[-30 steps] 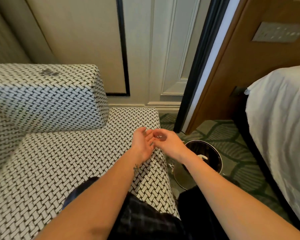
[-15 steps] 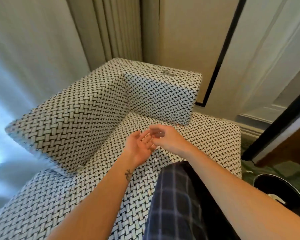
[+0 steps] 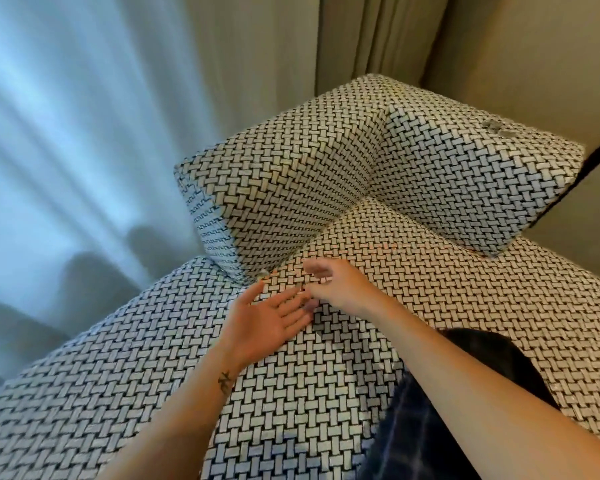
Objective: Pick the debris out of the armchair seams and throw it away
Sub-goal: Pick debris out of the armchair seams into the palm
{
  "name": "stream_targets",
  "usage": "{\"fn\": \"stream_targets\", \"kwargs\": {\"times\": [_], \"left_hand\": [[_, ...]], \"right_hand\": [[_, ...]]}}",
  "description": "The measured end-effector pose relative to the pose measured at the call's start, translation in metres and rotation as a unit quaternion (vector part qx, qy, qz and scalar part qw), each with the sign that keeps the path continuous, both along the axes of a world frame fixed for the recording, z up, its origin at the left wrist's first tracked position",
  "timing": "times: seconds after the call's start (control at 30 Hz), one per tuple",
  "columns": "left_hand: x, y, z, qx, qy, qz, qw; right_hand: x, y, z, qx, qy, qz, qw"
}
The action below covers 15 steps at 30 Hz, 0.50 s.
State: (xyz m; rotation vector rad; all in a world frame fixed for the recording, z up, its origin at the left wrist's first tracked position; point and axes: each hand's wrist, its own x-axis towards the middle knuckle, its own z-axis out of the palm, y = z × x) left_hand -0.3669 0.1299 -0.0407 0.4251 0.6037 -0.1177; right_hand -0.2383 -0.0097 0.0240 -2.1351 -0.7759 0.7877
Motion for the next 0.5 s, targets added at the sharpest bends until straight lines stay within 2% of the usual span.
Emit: {"fn": "stream_targets", "kwargs": {"times": [0.13,0.4,0.5], "left_hand": [[-0.017,0.02,-0.013,-0.025,-0.024,-0.016,0.999],[-0.018,0.034,-0.037,-0.103,-0.067,0.014,0.992],[-0.015,0.038,-0.044,-0.104,-0.065,0.01,0.992]], "right_hand": [[-0.008,0.031,-0.013,-0.029,-0.039,0.03,0.998],[0.002,0.074,-0.042,-0.05,-0.103,0.018,0.993],[0.006,0.088,-0.059,-0.098,-0.181,0.059,0.977]]}}
